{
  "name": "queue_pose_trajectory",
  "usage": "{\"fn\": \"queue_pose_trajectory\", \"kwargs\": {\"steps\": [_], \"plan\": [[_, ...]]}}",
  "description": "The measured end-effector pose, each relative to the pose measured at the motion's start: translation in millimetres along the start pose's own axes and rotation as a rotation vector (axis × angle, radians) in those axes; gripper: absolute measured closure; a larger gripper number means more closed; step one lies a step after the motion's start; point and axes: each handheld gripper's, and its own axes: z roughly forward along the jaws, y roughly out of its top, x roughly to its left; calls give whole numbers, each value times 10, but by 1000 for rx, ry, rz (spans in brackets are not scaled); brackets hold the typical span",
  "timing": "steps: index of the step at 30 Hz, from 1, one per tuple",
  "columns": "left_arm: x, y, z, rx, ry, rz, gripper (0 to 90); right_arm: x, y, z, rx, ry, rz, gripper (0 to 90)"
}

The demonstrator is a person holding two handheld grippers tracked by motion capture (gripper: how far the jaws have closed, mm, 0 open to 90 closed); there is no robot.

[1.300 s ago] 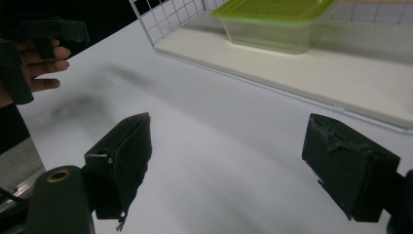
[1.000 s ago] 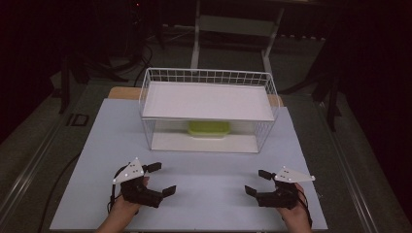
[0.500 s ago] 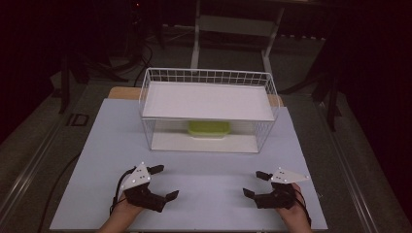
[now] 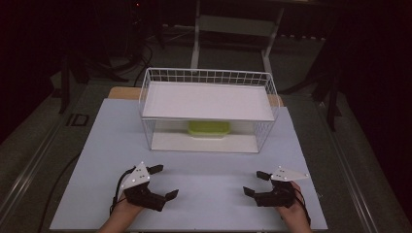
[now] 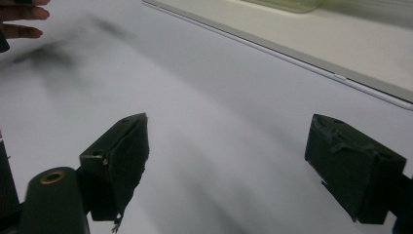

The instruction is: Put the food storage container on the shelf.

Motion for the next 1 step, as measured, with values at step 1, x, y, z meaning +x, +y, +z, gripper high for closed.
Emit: {"fn": "queue_pose_trajectory", "kwargs": {"steps": [1], "plan": [[1, 0, -3, -1, -1, -1, 1, 1, 2, -1, -1, 0, 0, 163]]}}
